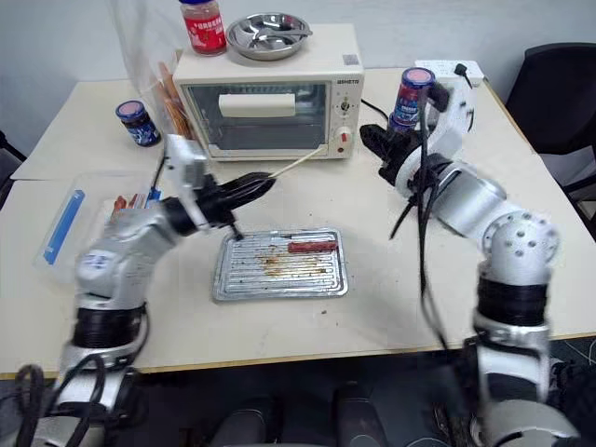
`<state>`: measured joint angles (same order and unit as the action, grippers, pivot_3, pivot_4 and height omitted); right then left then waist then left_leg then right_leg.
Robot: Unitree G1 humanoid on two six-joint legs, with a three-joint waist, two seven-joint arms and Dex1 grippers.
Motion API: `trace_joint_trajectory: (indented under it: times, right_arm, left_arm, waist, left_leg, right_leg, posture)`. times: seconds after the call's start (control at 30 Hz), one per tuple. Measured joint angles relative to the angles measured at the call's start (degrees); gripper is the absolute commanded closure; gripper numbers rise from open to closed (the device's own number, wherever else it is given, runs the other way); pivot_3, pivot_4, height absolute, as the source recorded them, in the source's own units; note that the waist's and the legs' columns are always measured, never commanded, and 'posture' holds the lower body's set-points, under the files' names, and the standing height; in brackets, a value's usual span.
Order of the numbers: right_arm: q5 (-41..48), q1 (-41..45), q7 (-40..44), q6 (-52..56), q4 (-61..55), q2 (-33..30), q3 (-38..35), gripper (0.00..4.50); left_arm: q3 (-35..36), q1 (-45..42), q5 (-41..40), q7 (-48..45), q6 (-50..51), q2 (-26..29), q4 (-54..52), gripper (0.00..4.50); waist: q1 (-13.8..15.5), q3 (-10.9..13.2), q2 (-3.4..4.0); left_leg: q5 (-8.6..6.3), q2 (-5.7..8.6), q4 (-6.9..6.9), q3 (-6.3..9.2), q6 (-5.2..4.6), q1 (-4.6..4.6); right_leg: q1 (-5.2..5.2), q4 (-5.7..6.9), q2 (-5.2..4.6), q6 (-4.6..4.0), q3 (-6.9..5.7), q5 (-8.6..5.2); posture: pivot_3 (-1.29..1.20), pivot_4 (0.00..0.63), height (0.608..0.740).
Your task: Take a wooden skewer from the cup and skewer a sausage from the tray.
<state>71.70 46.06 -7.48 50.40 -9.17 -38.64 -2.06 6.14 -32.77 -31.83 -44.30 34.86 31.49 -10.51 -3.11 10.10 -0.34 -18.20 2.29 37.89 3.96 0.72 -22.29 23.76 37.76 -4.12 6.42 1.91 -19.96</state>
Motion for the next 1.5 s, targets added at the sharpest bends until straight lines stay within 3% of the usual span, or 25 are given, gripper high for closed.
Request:
trace_joint_trajectory:
  times: [0.17, 0.33, 0.53, 0.67, 1.03, 1.27, 1.5]
  right_arm:
    - [-18.30, -0.29, 25.33, -4.34, 0.32, -7.65, 13.44, 1.50]
    - [-33.07, 0.51, 47.67, -13.78, 3.87, -8.92, 20.87, 1.50]
    - [-44.36, 1.70, 62.66, -20.10, 11.54, -6.75, 26.29, 1.50]
    - [-51.08, 4.48, 66.60, -22.37, 19.18, -1.20, 28.32, 1.50]
    - [-61.59, 5.02, 72.37, -26.52, 29.04, 5.16, 28.75, 1.50]
    - [-63.97, 4.34, 73.60, -27.58, 29.60, 7.31, 28.47, 3.38]
    - [-65.13, 3.72, 73.57, -27.71, 29.30, 7.53, 27.57, 3.38]
  left_arm:
    - [4.97, 3.37, -4.44, -7.20, 4.36, 11.55, -3.06, 4.50]
    - [9.04, 10.64, -7.59, -13.83, 6.51, 20.32, -7.54, 4.50]
    - [12.62, 15.86, -9.01, -16.17, 7.12, 23.66, -11.27, 4.50]
    - [13.66, 16.41, -10.20, -14.66, 7.68, 23.66, -13.05, 4.50]
    - [14.29, 18.14, -10.77, -11.83, 8.24, 23.66, -15.69, 4.50]
    - [14.14, 17.92, -10.72, -11.04, 8.08, 23.66, -15.57, 4.50]
    - [13.49, 16.91, -10.71, -10.62, 7.61, 23.65, -14.98, 4.50]
  waist:
    - [0.32, 0.02, -0.04]
    - [1.02, 0.04, -0.06]
    - [1.65, 0.05, -0.07]
    - [1.51, 0.05, -0.08]
    - [1.36, 0.05, -0.08]
    - [1.40, 0.05, -0.07]
    - [1.41, 0.05, -0.07]
  left_leg:
    - [-0.02, 0.05, 0.05, 0.00, -0.03, -0.01]
    - [-0.03, 0.06, 0.05, 0.00, -0.03, -0.01]
    - [-0.03, 0.08, 0.09, 0.03, -0.03, 0.00]
    - [-0.03, 0.09, 0.07, 0.03, -0.02, -0.01]
    - [-0.04, 0.10, 0.08, 0.03, 0.02, -0.01]
    - [-0.04, 0.11, 0.09, 0.03, 0.02, 0.00]
    - [-0.04, 0.11, 0.10, 0.03, 0.02, 0.01]
  right_leg:
    - [-0.01, -0.08, -0.08, 0.00, 0.01, 0.00]
    - [0.00, -0.19, -0.14, 0.00, 0.01, 0.00]
    - [-0.03, -0.21, -0.19, 0.00, -0.01, 0.00]
    - [0.02, -0.15, -0.19, 0.00, -0.02, 0.00]
    - [0.05, -0.10, -0.17, 0.00, -0.03, 0.00]
    - [0.04, -0.09, -0.18, 0.00, -0.04, 0.00]
    - [0.03, -0.08, -0.18, 0.00, -0.04, 0.00]
  posture:
    - [0.00, 0.150, 0.740]
    - [0.00, 0.150, 0.740]
    - [0.00, 0.150, 0.740]
    - [0.00, 0.150, 0.740]
    - [0.00, 0.150, 0.740]
    - [0.00, 0.150, 0.740]
    - [0.00, 0.150, 0.740]
